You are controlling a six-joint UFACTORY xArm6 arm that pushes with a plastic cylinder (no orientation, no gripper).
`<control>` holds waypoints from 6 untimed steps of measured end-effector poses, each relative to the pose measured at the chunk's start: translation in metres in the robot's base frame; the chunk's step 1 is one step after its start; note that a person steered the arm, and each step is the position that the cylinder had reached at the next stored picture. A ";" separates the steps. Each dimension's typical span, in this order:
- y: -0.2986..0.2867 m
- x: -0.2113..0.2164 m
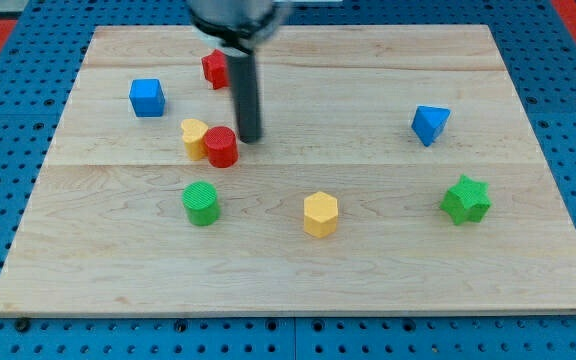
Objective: Place the hexagon at the bottom center of the board
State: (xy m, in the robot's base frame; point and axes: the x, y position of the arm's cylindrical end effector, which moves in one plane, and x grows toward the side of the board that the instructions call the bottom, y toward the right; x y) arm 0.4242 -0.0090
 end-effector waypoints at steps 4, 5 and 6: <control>0.116 0.157; 0.130 0.194; 0.110 0.194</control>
